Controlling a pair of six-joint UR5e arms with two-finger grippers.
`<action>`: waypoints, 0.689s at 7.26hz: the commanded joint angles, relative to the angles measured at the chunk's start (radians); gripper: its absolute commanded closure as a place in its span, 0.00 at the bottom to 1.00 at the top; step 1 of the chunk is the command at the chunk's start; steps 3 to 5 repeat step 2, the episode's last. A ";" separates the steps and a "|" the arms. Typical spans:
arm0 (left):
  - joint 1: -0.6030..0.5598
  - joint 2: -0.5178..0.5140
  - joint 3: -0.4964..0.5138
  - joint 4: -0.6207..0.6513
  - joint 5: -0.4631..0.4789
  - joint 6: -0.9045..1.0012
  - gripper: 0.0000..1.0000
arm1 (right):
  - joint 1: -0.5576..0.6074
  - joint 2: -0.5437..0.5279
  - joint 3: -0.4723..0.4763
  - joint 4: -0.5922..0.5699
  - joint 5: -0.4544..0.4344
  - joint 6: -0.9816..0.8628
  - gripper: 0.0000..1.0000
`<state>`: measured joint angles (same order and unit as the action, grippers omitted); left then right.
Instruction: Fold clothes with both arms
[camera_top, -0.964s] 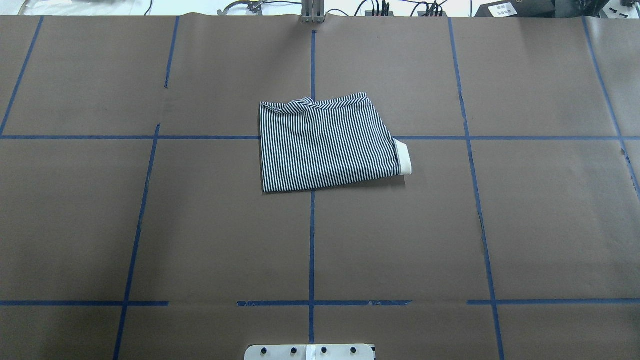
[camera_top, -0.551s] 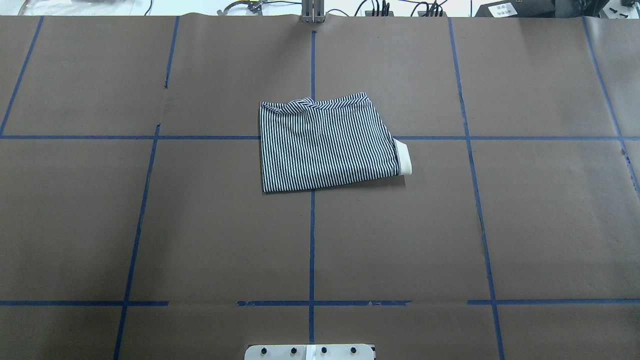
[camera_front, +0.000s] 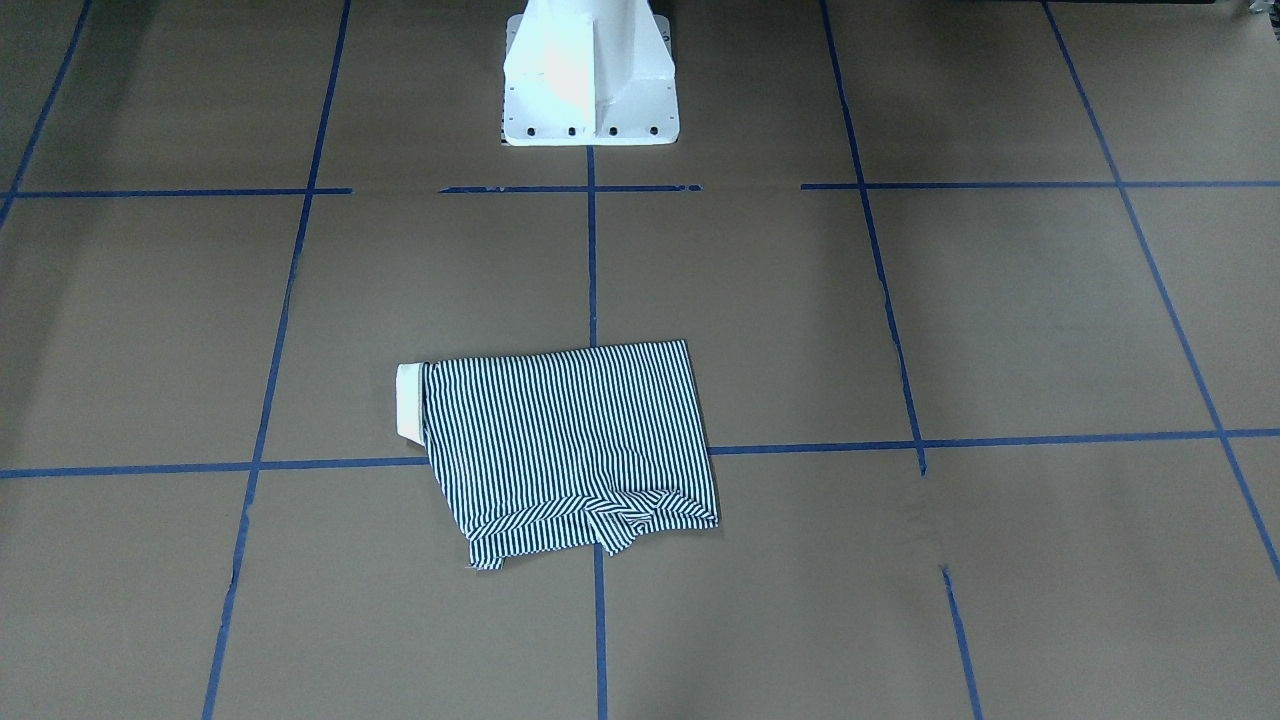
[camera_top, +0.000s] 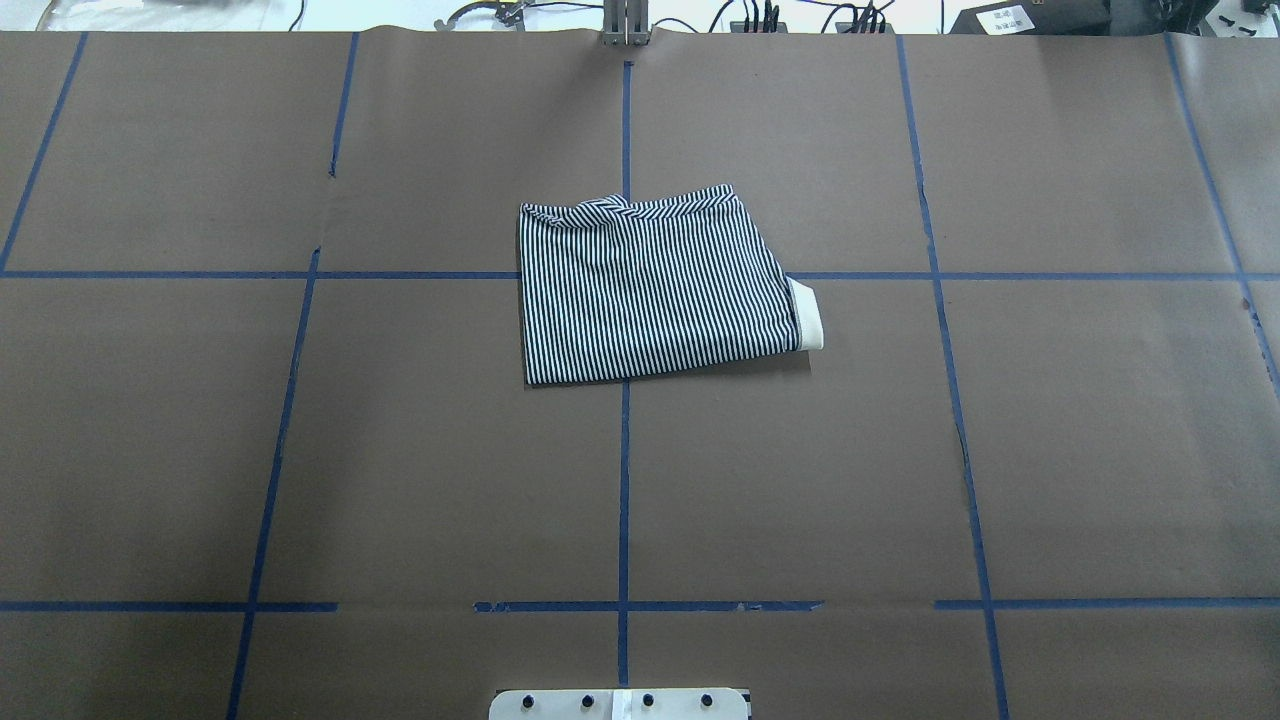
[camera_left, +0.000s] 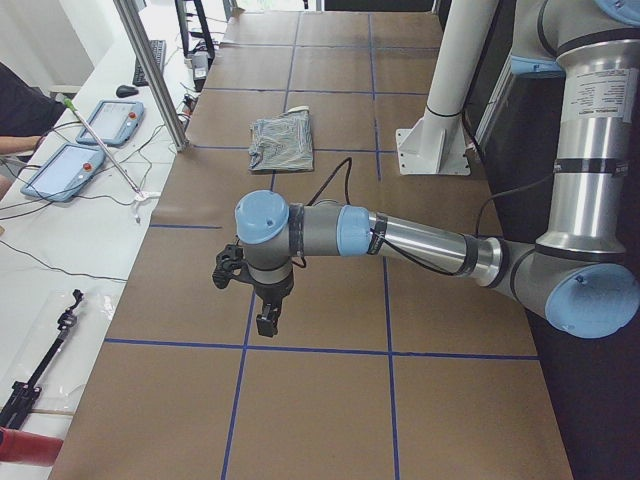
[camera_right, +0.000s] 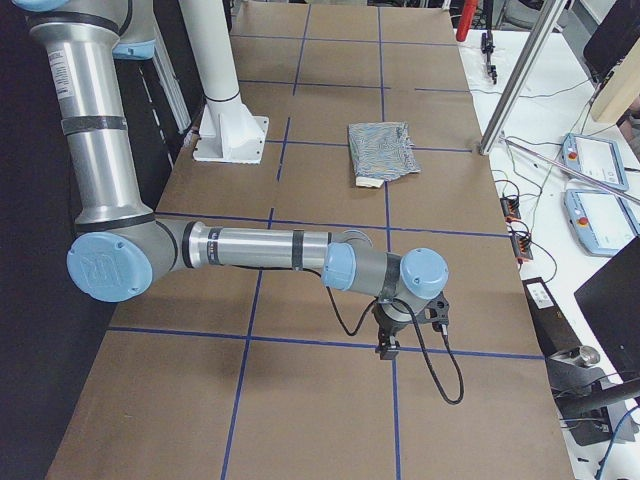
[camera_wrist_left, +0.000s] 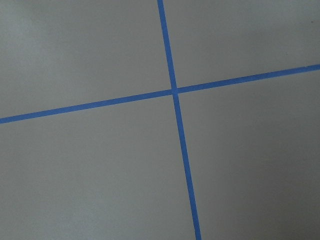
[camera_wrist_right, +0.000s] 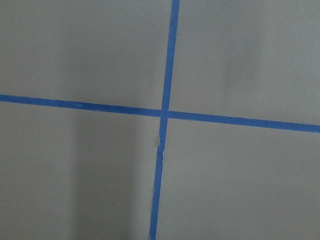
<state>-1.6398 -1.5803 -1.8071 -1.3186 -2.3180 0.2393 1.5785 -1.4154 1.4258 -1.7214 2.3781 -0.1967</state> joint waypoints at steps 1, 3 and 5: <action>0.000 -0.001 -0.037 0.004 -0.003 0.000 0.00 | 0.000 -0.016 0.004 0.034 0.001 -0.001 0.00; 0.002 -0.003 -0.022 -0.002 -0.001 0.000 0.00 | 0.000 -0.019 0.014 0.034 0.004 -0.001 0.00; 0.002 -0.003 -0.022 -0.002 -0.001 0.000 0.00 | 0.000 -0.019 0.014 0.034 0.004 -0.001 0.00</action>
